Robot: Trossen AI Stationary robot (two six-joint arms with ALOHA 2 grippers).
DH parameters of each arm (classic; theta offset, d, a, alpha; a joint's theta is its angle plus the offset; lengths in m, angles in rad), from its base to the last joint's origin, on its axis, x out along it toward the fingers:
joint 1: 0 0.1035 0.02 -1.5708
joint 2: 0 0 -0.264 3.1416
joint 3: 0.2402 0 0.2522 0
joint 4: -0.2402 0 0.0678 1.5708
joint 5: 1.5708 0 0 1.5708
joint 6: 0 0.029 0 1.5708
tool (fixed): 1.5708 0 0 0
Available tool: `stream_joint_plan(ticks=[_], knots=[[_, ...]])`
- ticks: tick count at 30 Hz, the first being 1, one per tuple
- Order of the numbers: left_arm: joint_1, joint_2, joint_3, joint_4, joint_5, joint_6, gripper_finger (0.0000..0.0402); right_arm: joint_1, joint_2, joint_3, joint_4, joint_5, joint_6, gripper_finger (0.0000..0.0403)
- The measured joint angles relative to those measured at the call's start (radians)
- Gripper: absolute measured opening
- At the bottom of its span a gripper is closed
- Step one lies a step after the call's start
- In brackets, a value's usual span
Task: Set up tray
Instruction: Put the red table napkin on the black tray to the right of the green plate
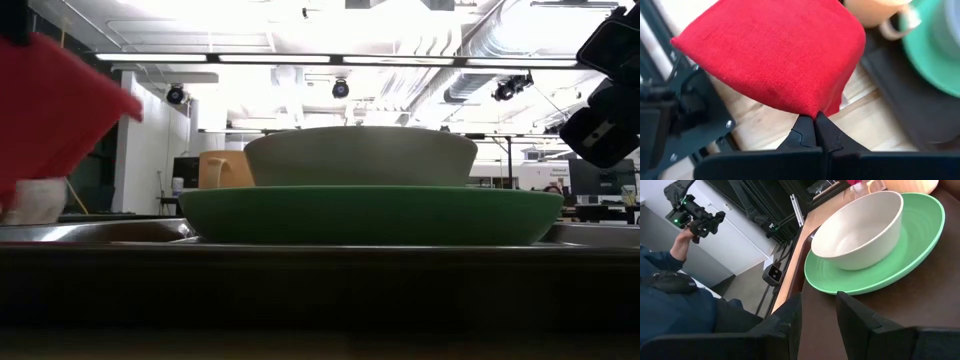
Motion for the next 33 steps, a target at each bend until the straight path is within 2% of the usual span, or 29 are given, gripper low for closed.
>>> stream_joint_plan(ticks=[6, 14, 20, 33], knots=[[0.000, 0.000, 0.095, -0.020, -0.098, 0.049, 0.0010, 0.000, 0.000, 0.000, 0.001, 0.000, 0.065, 0.0099], [0.000, 0.000, 0.200, -0.028, -0.192, 0.127, 0.0010, 0.000, 0.000, 0.000, 0.003, 0.002, 0.068, 0.0099], [0.000, 0.000, 0.268, -0.019, -0.276, 0.202, 0.0010, 0.000, 0.000, 0.000, 0.010, 0.047, 0.068, 0.0099], [0.001, 0.000, 0.331, 0.156, -0.427, 0.397, 0.0010, 0.000, 0.000, 0.000, 0.011, 0.163, 0.070, 0.0099]])
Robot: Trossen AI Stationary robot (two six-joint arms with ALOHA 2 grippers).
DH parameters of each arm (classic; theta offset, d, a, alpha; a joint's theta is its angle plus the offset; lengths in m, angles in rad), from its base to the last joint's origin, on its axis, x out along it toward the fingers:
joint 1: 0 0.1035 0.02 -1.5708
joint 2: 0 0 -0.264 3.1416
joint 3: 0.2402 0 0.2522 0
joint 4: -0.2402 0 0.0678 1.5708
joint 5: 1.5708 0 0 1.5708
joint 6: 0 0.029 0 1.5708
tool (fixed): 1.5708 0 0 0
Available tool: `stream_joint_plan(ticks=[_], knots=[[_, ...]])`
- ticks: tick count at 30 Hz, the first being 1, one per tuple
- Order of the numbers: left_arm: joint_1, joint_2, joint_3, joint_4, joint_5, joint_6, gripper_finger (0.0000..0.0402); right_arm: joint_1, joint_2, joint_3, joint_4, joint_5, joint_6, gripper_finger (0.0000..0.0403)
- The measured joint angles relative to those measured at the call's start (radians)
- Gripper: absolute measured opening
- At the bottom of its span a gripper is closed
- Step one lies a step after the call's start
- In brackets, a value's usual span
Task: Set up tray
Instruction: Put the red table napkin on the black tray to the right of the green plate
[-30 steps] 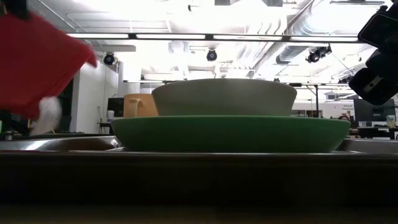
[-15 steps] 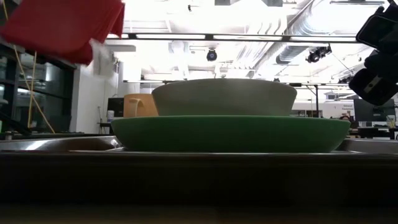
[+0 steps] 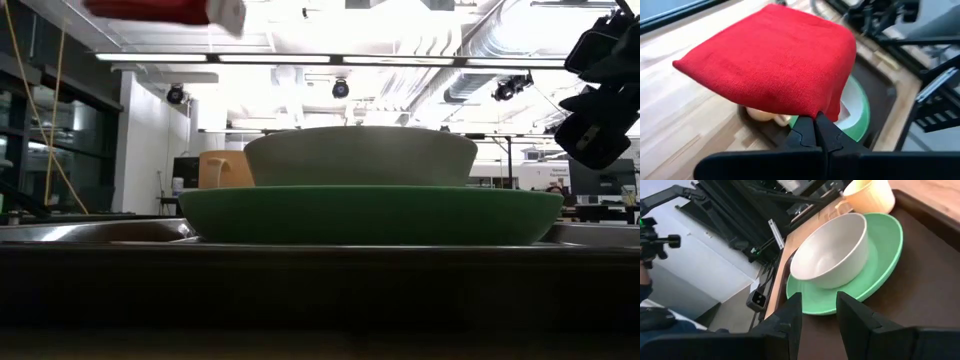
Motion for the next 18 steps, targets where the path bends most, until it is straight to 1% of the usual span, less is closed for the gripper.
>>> stream_joint_plan(ticks=[4, 12, 16, 18], knots=[[0.000, 0.000, 0.001, 0.075, -0.032, 0.060, 0.0010, 0.000, 0.000, 0.000, 0.014, 0.028, 0.000, 0.0099], [0.000, 0.000, 0.001, 0.262, -0.098, 0.228, 0.0010, 0.000, 0.000, 0.000, 0.196, 0.092, -0.002, 0.0099], [0.004, 0.000, 0.001, 0.335, -0.113, 0.299, 0.0010, 0.000, 0.000, 0.000, 0.267, 0.102, -0.049, 0.0099], [0.028, 0.005, 0.001, 0.365, -0.102, 0.331, 0.0010, 0.000, 0.000, 0.000, 0.294, 0.105, -0.068, 0.0099]])
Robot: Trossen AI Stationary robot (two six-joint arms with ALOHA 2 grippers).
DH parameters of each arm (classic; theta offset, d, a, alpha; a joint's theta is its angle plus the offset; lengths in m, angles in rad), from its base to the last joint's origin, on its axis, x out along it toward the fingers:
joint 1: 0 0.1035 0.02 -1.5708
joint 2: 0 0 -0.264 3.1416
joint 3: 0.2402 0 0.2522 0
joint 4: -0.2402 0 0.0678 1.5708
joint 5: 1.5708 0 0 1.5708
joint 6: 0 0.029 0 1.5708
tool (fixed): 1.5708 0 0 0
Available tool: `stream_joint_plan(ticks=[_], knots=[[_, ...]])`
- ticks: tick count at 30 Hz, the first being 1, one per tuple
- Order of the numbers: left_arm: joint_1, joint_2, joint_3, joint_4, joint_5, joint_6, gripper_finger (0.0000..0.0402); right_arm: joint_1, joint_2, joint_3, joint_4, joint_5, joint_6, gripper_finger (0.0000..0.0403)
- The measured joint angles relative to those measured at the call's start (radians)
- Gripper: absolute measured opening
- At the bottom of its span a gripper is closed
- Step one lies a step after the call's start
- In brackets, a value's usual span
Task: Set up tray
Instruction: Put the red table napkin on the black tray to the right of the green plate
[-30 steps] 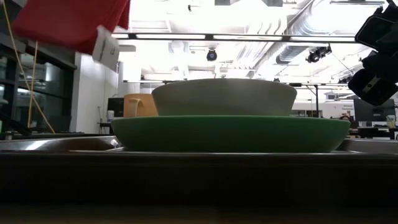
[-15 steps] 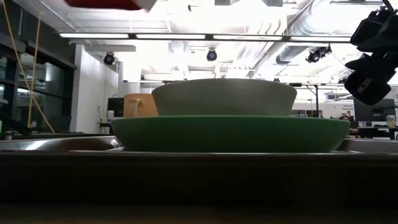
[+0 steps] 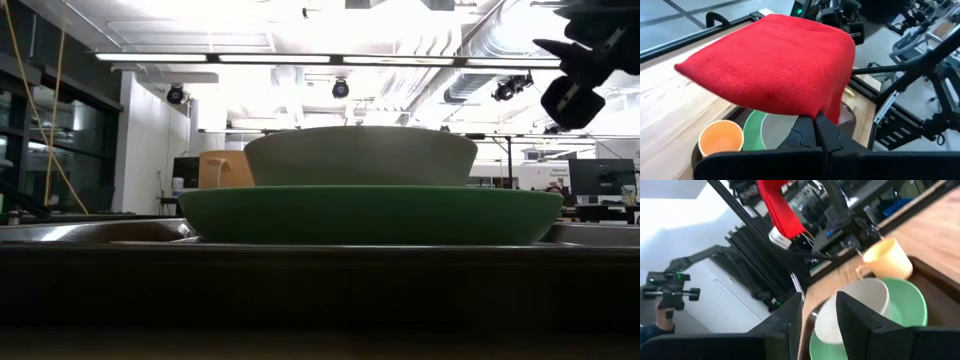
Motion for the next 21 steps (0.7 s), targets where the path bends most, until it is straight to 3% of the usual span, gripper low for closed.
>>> stream_joint_plan(ticks=[10, 21], knots=[[0.189, 0.046, -0.002, 0.163, 0.211, 0.228, 0.0010, 0.000, 0.000, 0.000, 0.019, 0.089, -0.008, 0.0099], [0.349, 0.107, -0.001, 0.374, 0.422, 0.412, 0.0010, 0.000, 0.000, 0.000, 0.029, 0.098, -0.056, 0.0099]])
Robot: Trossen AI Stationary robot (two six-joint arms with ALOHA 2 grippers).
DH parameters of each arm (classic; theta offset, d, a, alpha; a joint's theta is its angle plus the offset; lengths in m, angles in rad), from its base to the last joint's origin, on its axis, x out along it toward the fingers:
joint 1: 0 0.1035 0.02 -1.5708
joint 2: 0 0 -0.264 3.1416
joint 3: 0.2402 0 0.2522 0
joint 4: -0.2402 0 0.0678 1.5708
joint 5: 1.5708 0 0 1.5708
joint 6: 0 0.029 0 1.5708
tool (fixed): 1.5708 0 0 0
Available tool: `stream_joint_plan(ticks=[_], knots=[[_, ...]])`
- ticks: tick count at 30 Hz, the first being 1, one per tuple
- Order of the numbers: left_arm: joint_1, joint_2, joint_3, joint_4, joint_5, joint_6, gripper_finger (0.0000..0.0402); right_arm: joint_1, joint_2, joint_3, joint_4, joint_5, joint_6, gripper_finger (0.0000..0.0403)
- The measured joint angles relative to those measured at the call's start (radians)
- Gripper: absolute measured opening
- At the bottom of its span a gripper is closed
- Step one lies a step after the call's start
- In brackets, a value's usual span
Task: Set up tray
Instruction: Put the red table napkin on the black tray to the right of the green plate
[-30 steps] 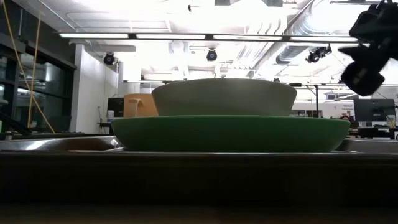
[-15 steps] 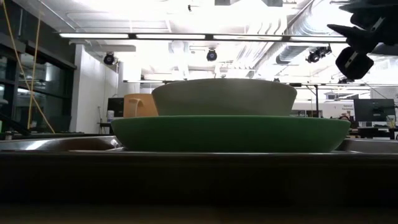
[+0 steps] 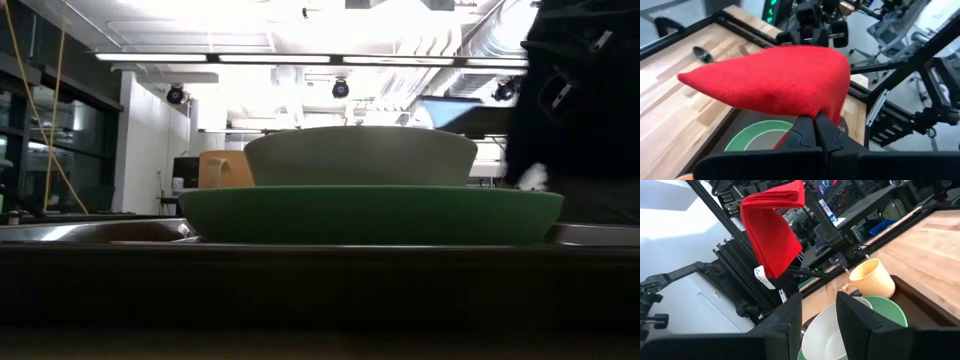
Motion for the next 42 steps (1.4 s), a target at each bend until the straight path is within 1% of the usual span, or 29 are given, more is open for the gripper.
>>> stream_joint_plan(ticks=[4, 10, 13, 16, 24, 29, 34, 36, 38, 42], knots=[[0.027, 0.017, 0.000, 0.057, 0.042, 0.035, 0.0010, 0.000, 0.000, 0.000, 0.013, 0.000, -0.034, 0.0099], [0.058, 0.041, 0.000, 0.117, 0.111, 0.071, 0.0010, 0.000, 0.002, 0.000, 0.034, 0.001, -0.036, 0.0099], [0.064, 0.053, 0.002, 0.148, 0.121, 0.083, 0.0010, 0.000, 0.002, 0.000, 0.048, 0.012, -0.036, 0.0099], [0.068, 0.056, 0.000, 0.140, 0.137, 0.089, 0.0010, 0.000, 0.002, 0.000, 0.066, 0.023, -0.036, 0.0099], [0.068, 0.055, 0.000, 0.190, 0.139, 0.117, 0.0010, 0.000, 0.002, 0.000, 0.080, 0.061, -0.046, 0.0099], [0.068, 0.067, 0.001, 0.194, 0.139, 0.116, 0.0010, 0.000, 0.009, 0.000, 0.106, 0.060, -0.060, 0.0099], [0.078, 0.093, 0.002, 0.210, 0.160, 0.113, 0.0010, 0.000, 0.067, 0.000, 0.184, 0.029, -0.042, 0.0099], [0.086, 0.100, -0.001, 0.203, 0.179, 0.114, 0.0010, 0.000, 0.104, 0.000, 0.214, 0.022, -0.023, 0.0099], [0.104, 0.115, 0.002, 0.230, 0.182, 0.114, 0.0010, 0.000, 0.142, 0.000, 0.240, 0.016, -0.008, 0.0099], [0.134, 0.137, 0.003, 0.251, 0.213, 0.126, 0.0010, 0.000, 0.225, 0.000, 0.344, -0.011, -0.009, 0.0099]])
